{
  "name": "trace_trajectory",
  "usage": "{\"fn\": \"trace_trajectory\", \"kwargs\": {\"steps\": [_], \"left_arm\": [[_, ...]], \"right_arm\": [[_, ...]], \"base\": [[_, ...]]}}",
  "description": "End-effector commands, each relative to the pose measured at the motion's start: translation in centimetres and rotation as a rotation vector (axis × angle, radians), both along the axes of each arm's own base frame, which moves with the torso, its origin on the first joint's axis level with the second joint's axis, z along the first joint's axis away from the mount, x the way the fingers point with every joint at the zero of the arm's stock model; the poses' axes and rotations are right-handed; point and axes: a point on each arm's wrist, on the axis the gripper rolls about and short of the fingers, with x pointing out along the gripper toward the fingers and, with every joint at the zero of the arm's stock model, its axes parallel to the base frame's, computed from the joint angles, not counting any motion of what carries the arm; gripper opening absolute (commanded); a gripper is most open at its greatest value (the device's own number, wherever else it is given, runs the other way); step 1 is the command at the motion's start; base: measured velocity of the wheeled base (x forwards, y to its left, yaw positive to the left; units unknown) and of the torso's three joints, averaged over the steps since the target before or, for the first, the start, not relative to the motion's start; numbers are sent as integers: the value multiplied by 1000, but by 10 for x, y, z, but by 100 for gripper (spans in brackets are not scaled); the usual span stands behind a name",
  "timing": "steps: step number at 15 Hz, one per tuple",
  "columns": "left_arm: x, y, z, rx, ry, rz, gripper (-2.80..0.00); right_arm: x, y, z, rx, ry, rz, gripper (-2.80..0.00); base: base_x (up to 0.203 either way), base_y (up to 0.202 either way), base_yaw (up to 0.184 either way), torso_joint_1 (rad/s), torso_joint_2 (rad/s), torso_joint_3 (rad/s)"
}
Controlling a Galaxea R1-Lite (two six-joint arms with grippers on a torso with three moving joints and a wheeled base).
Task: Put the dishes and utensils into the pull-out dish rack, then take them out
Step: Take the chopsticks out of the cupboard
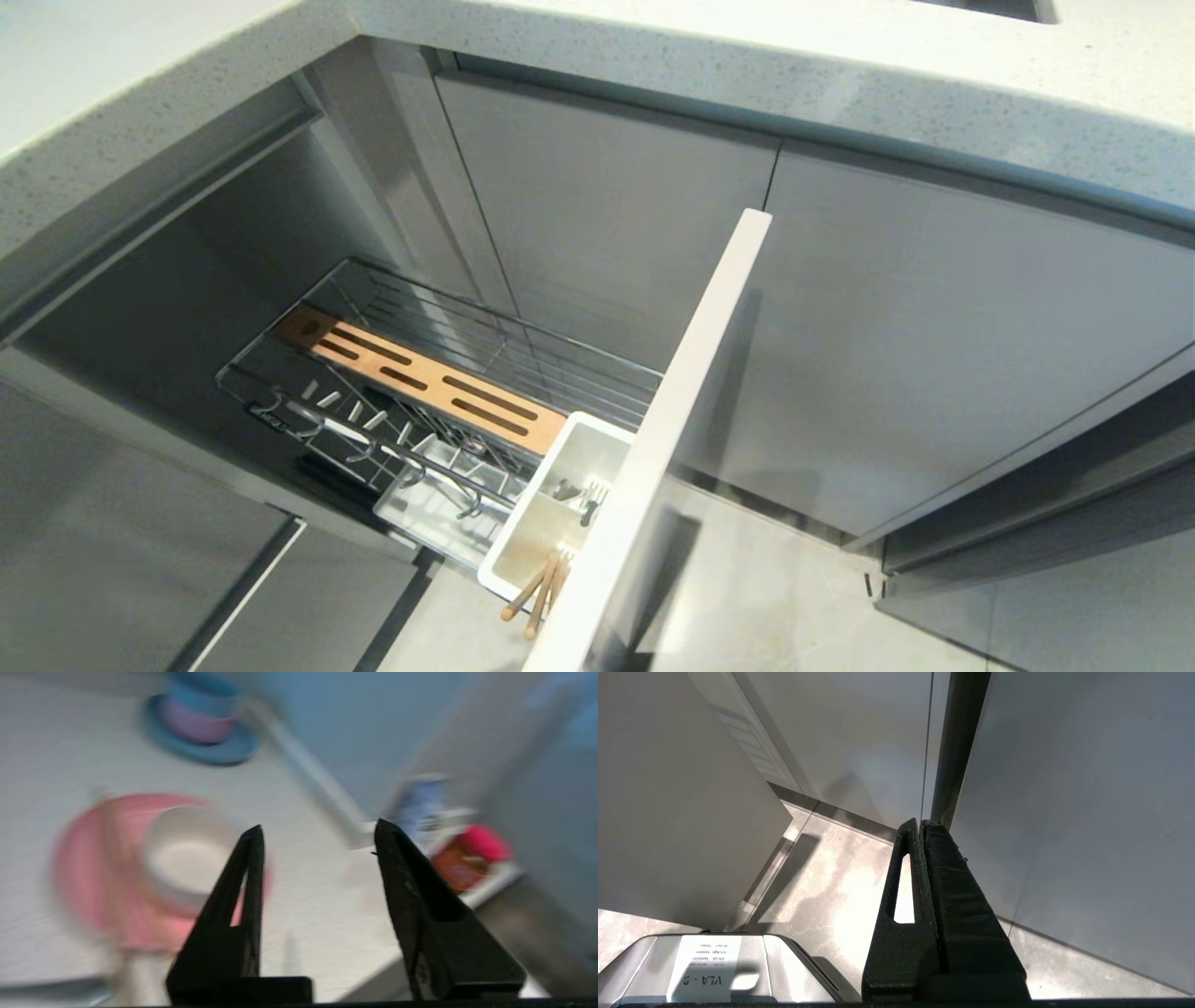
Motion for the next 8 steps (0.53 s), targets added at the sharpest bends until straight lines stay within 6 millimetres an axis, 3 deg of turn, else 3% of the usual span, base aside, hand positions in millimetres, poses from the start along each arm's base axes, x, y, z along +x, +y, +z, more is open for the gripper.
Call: {"fn": "trace_trajectory", "kwargs": {"steps": [1,5,8], "left_arm": [[-11,-5,4,11,-92,-189,-280],[-11,-5,-7,-19,-121,-525,-280],[17,-14,-15,-31,-48,-674,-280]], "right_arm": [[0,0,0,0,2,1,-280],[0,0,0,0,2,1,-280],[0,0,0,0,2,1,-280]], "base": [[0,0,0,0,0,0],[0,0,0,0,0,0],[0,0,0,0,0,0]]}}
